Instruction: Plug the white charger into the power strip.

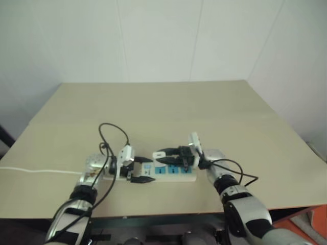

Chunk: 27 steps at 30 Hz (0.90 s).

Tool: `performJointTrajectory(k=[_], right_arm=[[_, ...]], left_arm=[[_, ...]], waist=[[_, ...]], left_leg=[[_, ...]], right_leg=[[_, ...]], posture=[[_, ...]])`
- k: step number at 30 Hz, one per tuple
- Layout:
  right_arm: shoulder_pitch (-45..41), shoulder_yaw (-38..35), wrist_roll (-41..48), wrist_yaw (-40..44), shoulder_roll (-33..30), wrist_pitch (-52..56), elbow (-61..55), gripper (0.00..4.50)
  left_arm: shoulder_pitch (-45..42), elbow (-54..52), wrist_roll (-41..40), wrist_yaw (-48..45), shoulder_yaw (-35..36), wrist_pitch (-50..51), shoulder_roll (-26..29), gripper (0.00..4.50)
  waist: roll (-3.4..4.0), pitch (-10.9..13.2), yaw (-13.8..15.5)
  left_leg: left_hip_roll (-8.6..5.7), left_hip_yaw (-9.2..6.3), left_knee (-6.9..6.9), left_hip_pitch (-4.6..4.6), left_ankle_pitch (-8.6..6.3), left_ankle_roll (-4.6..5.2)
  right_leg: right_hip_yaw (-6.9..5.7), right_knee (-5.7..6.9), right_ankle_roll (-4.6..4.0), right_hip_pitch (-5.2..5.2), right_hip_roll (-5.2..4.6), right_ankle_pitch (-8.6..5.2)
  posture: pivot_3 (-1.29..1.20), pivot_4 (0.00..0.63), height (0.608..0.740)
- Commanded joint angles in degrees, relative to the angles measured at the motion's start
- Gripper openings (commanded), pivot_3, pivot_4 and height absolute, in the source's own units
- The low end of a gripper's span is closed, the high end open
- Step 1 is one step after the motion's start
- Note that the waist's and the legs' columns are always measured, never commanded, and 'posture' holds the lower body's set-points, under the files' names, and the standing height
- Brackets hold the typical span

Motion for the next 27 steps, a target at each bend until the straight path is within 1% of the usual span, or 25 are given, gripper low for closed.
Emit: performJointTrajectory(k=[1, 7, 16, 19, 25, 27], right_arm=[[1.68, 0.67, -3.79, -0.72, -1.21, 0.54, 4.70, 1.11], [2.46, 0.04, -3.74, -1.17, -1.21, -0.55, 5.67, 1.11], [2.78, 0.44, -5.23, -1.66, -1.71, -5.32, 6.22, 1.11], [2.34, 0.61, -5.76, -3.54, -1.79, -7.08, 6.76, 1.11], [1.07, 2.00, -6.93, -4.43, -1.97, -3.45, 7.79, 1.11], [1.42, 2.20, -7.62, -4.88, -1.86, -4.58, 7.69, 1.11]], left_arm=[[1.99, -1.56, 0.61, -1.33, -1.02, 0.53, 1.62, 3.27], [2.46, -2.36, 0.49, -1.15, -1.01, 0.65, 2.35, 3.27], [2.37, -2.62, 0.28, -1.48, -1.20, 0.82, 3.06, 3.27], [2.39, -2.73, 0.24, -1.56, -1.36, 0.81, 3.16, 3.27], [2.36, -2.93, 0.07, -1.80, -1.72, 0.83, 3.36, 3.27], [2.37, -2.94, -0.02, -1.91, -1.75, 0.80, 3.46, 3.27]], waist=[[0.00, -0.02, -0.11], [0.00, -0.03, -0.49], [0.00, -0.04, -0.75], [0.00, -0.04, -0.86], [-0.01, -0.06, -1.25], [-0.02, -0.07, -1.27]], left_leg=[[0.01, 0.00, -0.01, 0.01, 0.00, 0.00], [0.03, 0.01, -0.04, 0.04, 0.00, -0.01], [0.03, 0.00, -0.06, 0.04, 0.00, -0.01], [0.03, 0.00, -0.07, 0.05, -0.01, -0.01], [0.03, -0.02, -0.07, 0.07, -0.01, -0.01], [0.04, -0.03, -0.10, 0.08, -0.01, -0.01]], right_leg=[[0.00, 0.00, -0.01, 0.00, 0.00, 0.00], [0.00, 0.00, -0.02, 0.00, 0.02, -0.02], [0.00, 0.00, -0.02, 0.00, 0.02, -0.02], [0.00, 0.00, -0.02, 0.00, 0.02, -0.02], [0.00, 0.02, -0.02, 0.01, 0.02, -0.02], [0.00, 0.02, -0.02, 0.01, 0.03, -0.02]], posture=[[0.00, 0.150, 0.740], [0.00, 0.150, 0.740], [0.00, 0.150, 0.740], [0.00, 0.150, 0.740], [0.00, 0.150, 0.740], [0.00, 0.150, 0.740]])
